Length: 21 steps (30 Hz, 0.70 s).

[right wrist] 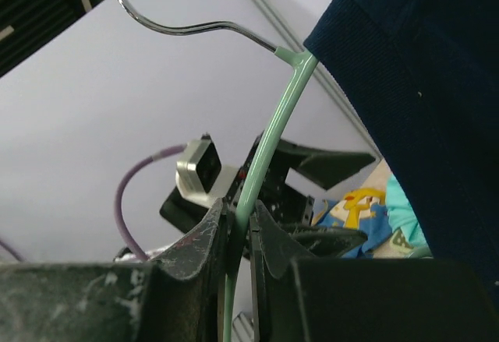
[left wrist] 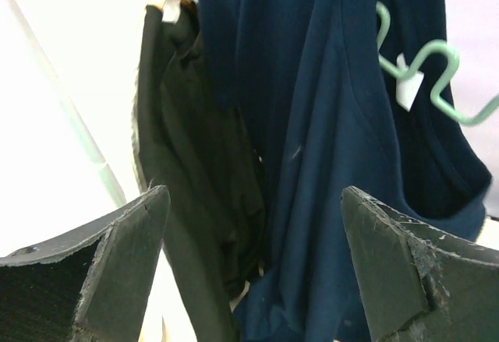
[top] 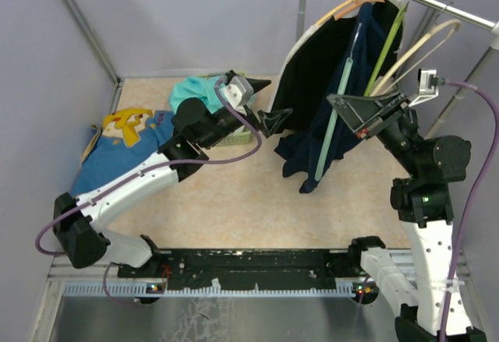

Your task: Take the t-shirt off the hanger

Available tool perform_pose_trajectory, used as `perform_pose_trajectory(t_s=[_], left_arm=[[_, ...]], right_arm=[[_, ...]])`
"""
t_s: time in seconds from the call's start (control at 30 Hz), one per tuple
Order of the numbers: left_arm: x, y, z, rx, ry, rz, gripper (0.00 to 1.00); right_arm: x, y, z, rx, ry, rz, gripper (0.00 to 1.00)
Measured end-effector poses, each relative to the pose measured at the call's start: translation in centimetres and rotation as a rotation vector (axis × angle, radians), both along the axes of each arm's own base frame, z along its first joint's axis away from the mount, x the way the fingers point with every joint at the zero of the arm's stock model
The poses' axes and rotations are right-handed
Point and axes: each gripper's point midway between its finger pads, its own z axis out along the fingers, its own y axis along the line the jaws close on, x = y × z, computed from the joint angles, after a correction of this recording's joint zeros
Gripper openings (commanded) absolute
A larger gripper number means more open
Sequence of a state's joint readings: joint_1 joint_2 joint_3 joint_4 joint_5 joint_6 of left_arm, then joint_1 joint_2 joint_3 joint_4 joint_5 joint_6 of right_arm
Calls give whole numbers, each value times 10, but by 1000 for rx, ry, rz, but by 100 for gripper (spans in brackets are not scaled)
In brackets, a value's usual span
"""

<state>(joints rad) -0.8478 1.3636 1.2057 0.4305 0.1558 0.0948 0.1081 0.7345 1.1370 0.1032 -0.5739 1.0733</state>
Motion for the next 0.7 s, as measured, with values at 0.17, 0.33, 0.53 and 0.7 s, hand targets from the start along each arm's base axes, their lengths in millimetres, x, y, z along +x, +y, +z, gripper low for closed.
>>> perform_pose_trajectory(t_s=[0.17,0.33,0.53,0.7], left_arm=[[4,-22,22,-8,-56,-76,96],[5,-44,15,0,-69,-160,96],[4,-64,-4,-7,-57,-240,96],[-2,-72,-8,-40,-74,-299,94]], right_arm=[[-12,8,-17,-56,16,62,0],[-9,15,-50,-86,83,111,0],[-2,19,-90,-120,182,145,0],[-5,21,-107,-140,199,162,0]])
